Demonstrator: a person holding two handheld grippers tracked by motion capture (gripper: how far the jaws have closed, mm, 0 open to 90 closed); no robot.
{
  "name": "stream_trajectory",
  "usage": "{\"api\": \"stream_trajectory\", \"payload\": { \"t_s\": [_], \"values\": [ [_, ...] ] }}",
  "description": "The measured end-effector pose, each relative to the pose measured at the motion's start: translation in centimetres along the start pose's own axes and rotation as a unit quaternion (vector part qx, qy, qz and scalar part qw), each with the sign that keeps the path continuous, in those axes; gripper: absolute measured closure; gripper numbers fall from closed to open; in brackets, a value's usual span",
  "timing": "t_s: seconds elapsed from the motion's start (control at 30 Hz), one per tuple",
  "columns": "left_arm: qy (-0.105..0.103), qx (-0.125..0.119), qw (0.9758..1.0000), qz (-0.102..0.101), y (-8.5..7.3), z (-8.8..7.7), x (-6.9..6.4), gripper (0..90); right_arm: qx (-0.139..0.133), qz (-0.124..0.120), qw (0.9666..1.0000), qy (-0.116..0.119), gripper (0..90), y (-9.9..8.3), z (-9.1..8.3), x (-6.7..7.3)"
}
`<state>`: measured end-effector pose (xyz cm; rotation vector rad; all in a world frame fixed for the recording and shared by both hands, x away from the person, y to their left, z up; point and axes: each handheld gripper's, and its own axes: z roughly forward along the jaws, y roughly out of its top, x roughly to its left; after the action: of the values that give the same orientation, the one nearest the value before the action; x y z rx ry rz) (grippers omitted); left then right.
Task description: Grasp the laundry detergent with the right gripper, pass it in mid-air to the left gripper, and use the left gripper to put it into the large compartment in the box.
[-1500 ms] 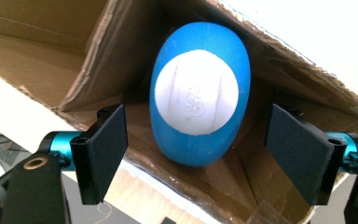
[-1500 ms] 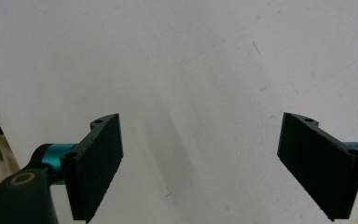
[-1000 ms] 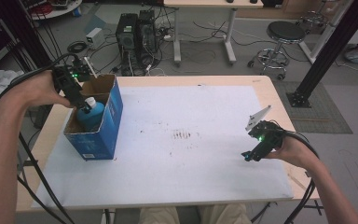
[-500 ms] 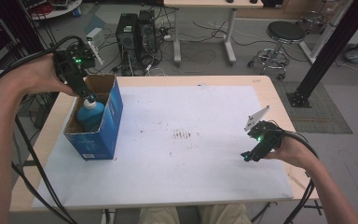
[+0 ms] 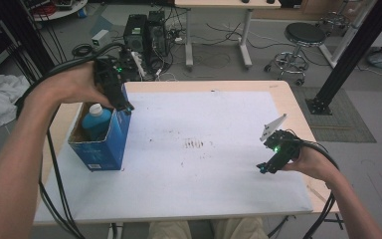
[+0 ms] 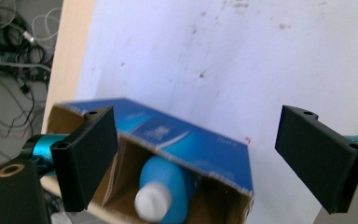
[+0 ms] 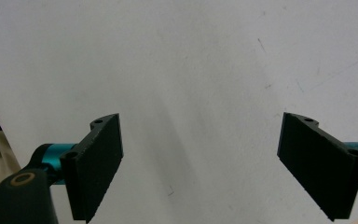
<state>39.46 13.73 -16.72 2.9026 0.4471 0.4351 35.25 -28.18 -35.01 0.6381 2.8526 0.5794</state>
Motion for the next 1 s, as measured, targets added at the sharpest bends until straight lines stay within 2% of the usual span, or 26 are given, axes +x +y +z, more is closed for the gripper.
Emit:
{"api": "stream_trajectory", "payload": {
  "t_s": [0.17,0.23,0.3,0.47,0.63,0.8,0.9,1.0],
  "values": [
    [-0.016,-0.003,0.9996,0.023,2.3,1.7,-1.1,13.2,0.002,0.0,1.0,0.0,13.3,0.0,0.0,0.1],
    [-0.018,-0.006,0.9993,0.032,3.4,2.8,-1.7,13.2,0.003,0.0,1.0,-0.001,13.3,0.0,0.1,0.2],
    [-0.019,-0.013,0.9992,0.031,4.2,3.8,-2.2,13.2,0.001,0.0,1.0,0.0,13.3,0.0,0.1,0.1],
    [-0.038,-0.011,0.998,0.048,5.9,6.8,-3.7,13.2,0.004,0.002,1.0,-0.005,13.3,0.0,0.1,0.0],
    [-0.06,-0.008,0.9966,0.056,6.5,10.0,-4.8,13.1,0.006,0.003,1.0,-0.006,13.3,-0.1,-0.2,0.0],
    [-0.077,-0.008,0.9958,0.049,6.5,12.5,-5.6,13.2,0.008,-0.001,0.9999,-0.007,13.3,0.1,-0.1,-0.3],
    [-0.084,-0.003,0.9954,0.047,6.4,13.5,-5.9,13.2,0.009,-0.003,0.9999,-0.009,13.3,0.3,-0.1,-0.6],
    [-0.081,-0.004,0.9958,0.043,6.3,14.0,-6.1,13.2,0.005,-0.004,0.9999,-0.01,13.3,0.6,-0.2,-0.7]
  ]
}}
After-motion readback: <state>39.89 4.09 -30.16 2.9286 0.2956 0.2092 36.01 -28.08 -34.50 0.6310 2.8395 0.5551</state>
